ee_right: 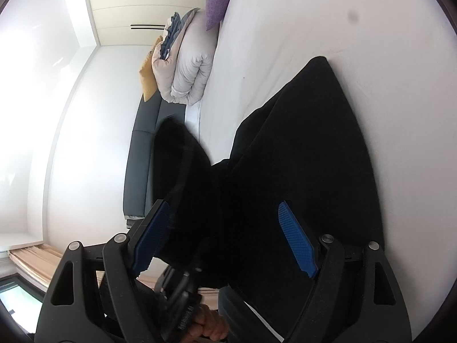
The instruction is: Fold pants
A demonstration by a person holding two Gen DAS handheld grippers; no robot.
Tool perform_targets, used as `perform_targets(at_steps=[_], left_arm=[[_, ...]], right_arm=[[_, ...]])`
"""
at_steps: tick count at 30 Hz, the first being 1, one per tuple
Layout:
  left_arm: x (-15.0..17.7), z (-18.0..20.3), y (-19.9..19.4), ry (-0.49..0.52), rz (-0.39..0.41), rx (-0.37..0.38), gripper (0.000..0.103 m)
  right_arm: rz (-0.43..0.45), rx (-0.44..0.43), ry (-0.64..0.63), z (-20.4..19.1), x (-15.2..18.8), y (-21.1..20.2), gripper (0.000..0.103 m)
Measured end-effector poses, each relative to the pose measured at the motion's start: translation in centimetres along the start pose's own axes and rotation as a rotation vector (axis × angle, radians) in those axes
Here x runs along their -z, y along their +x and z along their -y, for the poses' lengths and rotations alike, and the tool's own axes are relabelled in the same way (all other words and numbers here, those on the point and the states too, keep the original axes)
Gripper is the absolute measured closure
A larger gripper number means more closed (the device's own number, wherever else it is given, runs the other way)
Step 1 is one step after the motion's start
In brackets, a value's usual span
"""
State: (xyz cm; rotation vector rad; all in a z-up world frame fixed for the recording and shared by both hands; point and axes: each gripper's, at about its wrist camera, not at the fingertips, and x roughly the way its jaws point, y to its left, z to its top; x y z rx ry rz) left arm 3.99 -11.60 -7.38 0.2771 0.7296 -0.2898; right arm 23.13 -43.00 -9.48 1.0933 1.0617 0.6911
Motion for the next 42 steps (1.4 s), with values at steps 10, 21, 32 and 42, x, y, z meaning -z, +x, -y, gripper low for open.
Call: perform_targets(at_steps=[10, 21, 32, 42], left_arm=[[2.5, 3.8, -0.5, 0.144, 0.002, -0.103, 0.090], [0.1, 1.8, -2.5, 0.023, 0.093, -0.064, 0.090], [0.0, 3.6, -1.9, 0.085, 0.072, -0.028, 0.090], [-0.6, 6.8, -0.5, 0.164, 0.060, 0.032, 0.090]], right_arm=[[-0.111, 0.125, -0.020, 0.3, -3.5, -1.1, 0.025], [-0.139, 0.158, 0.002, -0.5, -2.9, 0.3, 0.034], [-0.109, 0.217, -0.082, -1.2, -3.2, -0.7, 0.087], [-0.052, 0.280, -0.153, -0.5, -4.3, -4.9, 0.089]])
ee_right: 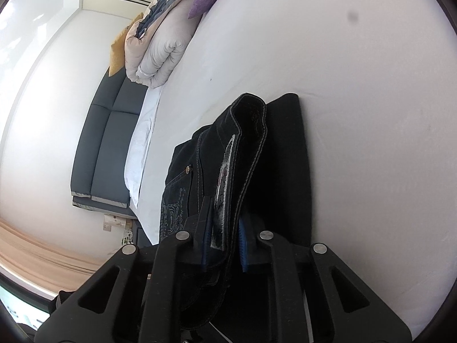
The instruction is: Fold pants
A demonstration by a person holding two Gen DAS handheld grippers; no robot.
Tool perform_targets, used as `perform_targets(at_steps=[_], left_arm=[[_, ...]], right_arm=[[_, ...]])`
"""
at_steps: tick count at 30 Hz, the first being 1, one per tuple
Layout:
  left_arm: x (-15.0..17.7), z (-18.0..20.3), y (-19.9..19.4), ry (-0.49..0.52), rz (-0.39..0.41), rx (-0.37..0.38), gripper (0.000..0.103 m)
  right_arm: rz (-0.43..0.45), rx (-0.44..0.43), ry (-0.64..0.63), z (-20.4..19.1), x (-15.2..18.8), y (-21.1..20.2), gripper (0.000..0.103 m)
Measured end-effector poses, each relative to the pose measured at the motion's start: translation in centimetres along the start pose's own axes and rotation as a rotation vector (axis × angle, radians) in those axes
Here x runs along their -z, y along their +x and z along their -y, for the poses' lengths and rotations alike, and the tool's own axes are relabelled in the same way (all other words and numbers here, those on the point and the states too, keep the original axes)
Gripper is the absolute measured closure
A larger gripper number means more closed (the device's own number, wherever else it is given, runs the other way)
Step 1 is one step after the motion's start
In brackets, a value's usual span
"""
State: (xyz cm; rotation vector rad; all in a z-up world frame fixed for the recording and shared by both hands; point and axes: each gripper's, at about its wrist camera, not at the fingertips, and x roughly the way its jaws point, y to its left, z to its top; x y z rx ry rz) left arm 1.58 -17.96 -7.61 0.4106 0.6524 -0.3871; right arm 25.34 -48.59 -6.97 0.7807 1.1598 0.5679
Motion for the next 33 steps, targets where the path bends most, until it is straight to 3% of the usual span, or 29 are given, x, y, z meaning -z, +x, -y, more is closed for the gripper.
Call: perform_targets(at_steps=[8, 14, 18, 22, 27, 29, 31, 33], left_arm=[[0.8, 1.7, 0.4, 0.038, -0.022, 0.033, 0.090], [1.7, 1.9, 0.7, 0.030, -0.037, 0.042, 0.088], [2.0, 2.2, 0.6, 0.027, -0.049, 0.042, 0.073], [2.3, -0.2, -1.6, -0.108, -0.050, 0.148, 0.050], [2.0, -5.0, -4.5, -0.274, -0.014, 0.253, 0.049], [1.6, -7.6, -4.4, -0.345, -0.010, 0.275, 0.055], [0.8, -10.1, -3.1, -0.386, -0.020, 0.279, 0.070], [0.2, -12.3, -1.0, -0.408, -0.028, 0.278, 0.074]], right_arm=[[0.024, 0.029, 0.022, 3.0, 1.2, -1.5, 0.089], [0.017, 0.044, 0.004, 3.4, 1.2, 0.3, 0.089], [0.014, 0.028, -0.010, 3.6, 1.4, 0.5, 0.088], [0.033, 0.060, -0.032, 3.0, 2.1, -0.6, 0.083], [0.078, 0.149, -0.022, 2.6, 3.2, -4.4, 0.083], [0.103, 0.106, -0.053, 1.3, 3.3, -5.8, 0.083], [0.098, 0.062, -0.113, -1.0, 3.4, -6.0, 0.083], [0.066, 0.026, -0.174, -3.2, 3.7, -5.0, 0.083]])
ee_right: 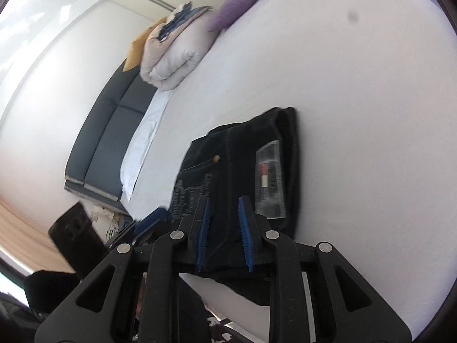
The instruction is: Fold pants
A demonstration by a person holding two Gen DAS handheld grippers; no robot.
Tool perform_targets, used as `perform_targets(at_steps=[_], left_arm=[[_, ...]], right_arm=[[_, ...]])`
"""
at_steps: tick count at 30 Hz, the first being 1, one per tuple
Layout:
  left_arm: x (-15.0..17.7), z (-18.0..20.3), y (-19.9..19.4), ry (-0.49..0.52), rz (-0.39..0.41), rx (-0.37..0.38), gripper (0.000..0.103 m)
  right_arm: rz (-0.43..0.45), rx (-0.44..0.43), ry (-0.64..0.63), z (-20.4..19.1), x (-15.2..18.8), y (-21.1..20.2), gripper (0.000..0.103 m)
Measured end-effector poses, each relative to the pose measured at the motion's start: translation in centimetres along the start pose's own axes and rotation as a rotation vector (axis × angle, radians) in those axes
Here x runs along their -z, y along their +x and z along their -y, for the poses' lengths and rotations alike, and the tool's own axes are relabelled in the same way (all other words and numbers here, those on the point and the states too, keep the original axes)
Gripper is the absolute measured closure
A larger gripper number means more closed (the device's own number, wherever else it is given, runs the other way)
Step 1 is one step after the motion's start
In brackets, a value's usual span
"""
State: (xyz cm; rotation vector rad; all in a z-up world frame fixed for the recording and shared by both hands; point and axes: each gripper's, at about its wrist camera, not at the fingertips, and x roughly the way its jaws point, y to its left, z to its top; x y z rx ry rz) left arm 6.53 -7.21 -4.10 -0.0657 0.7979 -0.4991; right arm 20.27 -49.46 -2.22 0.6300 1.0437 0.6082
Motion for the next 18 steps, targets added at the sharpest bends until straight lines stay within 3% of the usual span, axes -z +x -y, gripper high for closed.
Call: perform_targets(at_steps=[1, 3, 6, 10, 18], left_arm=[[-0.5, -1.1, 1.1, -0.017, -0.029, -0.004, 0.079], [-0.9, -2.8, 3.2, -0.034, -0.097, -0.024, 0.080], [0.8, -3.6, 4.9, -0.034, -0.175, -0.067, 0.082], [3.0, -3.3, 4.1, -0.067, -0.150, -0.095, 0.082], [3.4, -2.4, 3.6, -0.067, -0.159, -0.137, 0.082]], right_arm=[[-0.025, -0.004, -0.024, -0.8, 0.2, 0.9, 0.083], [-0.081, 0.029, -0.019, -0.9, 0.9, 3.0, 0.083], [-0.126, 0.074, 0.046, 1.2, 2.8, 4.7, 0.087], [-0.069, 0.008, 0.056, 2.6, 4.9, 3.5, 0.089], [-0.009, 0.043, -0.019, 1.5, 6.8, 2.4, 0.089]])
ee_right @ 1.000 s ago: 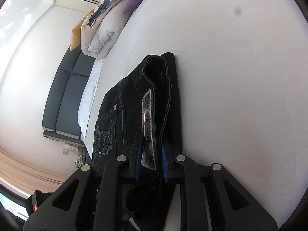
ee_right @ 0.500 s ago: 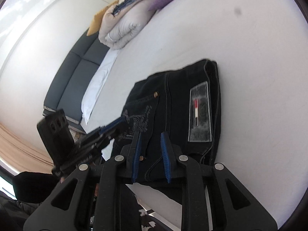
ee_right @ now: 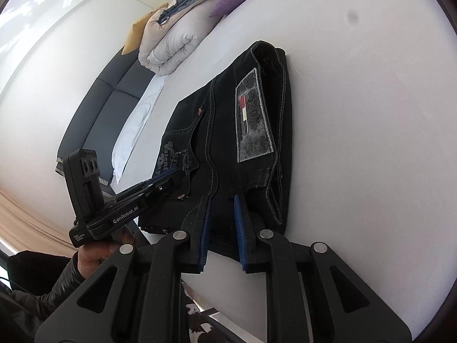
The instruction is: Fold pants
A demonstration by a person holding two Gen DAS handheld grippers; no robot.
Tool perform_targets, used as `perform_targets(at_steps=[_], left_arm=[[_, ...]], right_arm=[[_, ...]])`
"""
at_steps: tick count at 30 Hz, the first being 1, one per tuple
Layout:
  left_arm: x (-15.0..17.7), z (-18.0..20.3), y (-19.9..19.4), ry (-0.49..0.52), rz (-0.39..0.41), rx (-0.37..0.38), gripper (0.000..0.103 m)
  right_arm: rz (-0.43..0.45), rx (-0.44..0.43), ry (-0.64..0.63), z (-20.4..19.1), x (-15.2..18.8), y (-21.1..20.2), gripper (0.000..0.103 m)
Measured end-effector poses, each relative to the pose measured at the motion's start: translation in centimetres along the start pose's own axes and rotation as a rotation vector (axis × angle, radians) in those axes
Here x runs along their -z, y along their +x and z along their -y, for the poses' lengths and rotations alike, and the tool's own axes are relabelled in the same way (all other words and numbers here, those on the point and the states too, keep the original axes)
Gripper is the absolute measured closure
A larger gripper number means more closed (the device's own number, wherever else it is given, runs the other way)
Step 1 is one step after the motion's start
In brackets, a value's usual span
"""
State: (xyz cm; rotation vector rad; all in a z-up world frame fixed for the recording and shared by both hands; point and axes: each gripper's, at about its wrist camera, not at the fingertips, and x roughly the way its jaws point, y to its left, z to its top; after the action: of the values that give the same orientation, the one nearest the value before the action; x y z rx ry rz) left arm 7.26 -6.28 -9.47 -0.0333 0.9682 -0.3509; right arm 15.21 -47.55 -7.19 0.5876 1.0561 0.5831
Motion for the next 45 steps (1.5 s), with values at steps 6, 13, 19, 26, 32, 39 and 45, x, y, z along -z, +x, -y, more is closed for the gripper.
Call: perform_targets(at_steps=[6, 13, 19, 26, 32, 39, 45], left_arm=[[0.0, 0.5, -0.3, 0.005, -0.002, -0.019, 0.082], [0.4, 1.3, -1.5, 0.016, 0.006, -0.007, 0.056], [-0.3, 0.8, -4.0, 0.016, 0.035, -0.071, 0.034], [-2.3, -2.9, -3.8, 0.019, 0.037, -0.174, 0.016], [-3.0, -5.9, -0.2, -0.033, -0.049, -0.136, 0.016], [-3.2, -6.8, 2.6, -0.111, -0.108, 0.007, 0.023], [-3.8, -5.4, 2.9, -0.073, -0.115, 0.011, 0.047]], right_arm=[[-0.004, 0.026, 0.008, 0.1, 0.4, -2.5, 0.085], [0.093, 0.106, 0.019, 0.9, -0.4, -6.4, 0.033], [0.058, 0.099, 0.059, 1.7, -3.4, -4.9, 0.033], [-0.053, 0.092, 0.149, 3.4, -6.2, 0.0, 0.033], [-0.102, 0.084, 0.141, 2.8, -7.7, 3.1, 0.033], [-0.118, 0.129, 0.087, 2.1, -7.7, 5.0, 0.061], [-0.093, 0.171, 0.051, 1.8, -7.1, 5.0, 0.076]])
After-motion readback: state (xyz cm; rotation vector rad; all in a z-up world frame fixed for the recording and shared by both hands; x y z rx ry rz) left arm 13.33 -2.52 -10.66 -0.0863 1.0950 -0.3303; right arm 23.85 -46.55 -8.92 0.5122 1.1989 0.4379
